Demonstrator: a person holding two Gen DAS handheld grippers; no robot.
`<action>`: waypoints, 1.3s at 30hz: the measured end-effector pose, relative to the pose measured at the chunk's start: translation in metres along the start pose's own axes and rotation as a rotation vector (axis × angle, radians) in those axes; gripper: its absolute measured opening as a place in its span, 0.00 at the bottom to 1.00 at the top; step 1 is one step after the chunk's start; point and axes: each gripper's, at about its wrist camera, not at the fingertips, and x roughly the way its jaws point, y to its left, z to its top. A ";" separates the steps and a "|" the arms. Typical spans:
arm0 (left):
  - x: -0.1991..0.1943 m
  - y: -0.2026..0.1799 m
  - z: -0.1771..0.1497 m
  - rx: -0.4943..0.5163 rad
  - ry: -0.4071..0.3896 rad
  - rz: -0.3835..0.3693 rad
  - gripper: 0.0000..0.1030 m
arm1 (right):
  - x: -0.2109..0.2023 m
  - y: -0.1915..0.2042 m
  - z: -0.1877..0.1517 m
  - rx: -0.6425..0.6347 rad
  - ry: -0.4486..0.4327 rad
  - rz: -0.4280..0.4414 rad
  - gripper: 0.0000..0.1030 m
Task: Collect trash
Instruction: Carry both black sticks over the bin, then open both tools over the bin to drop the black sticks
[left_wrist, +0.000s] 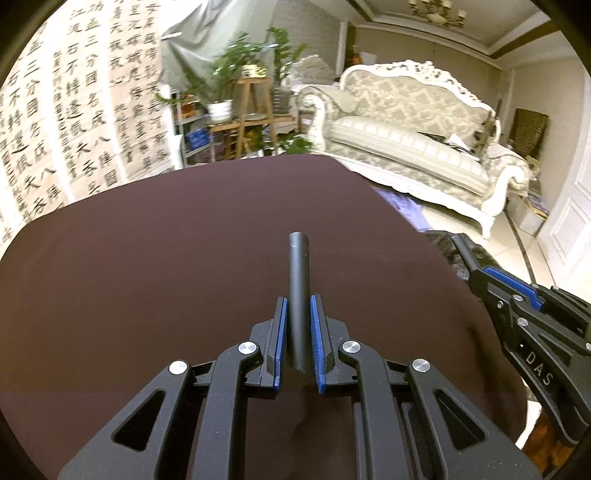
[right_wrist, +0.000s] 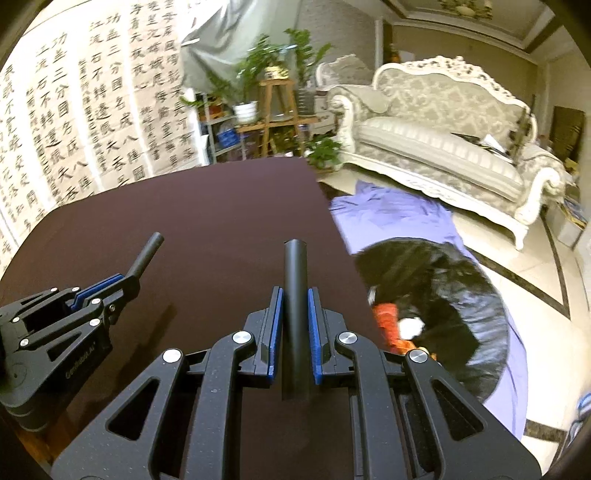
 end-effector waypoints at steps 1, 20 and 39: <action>0.001 -0.005 0.001 0.006 -0.001 -0.008 0.13 | -0.002 -0.006 -0.001 0.007 -0.004 -0.013 0.13; 0.025 -0.100 0.035 0.121 -0.045 -0.130 0.13 | -0.011 -0.100 0.001 0.115 -0.070 -0.229 0.13; 0.063 -0.147 0.055 0.170 -0.035 -0.127 0.13 | 0.016 -0.136 0.007 0.168 -0.083 -0.262 0.13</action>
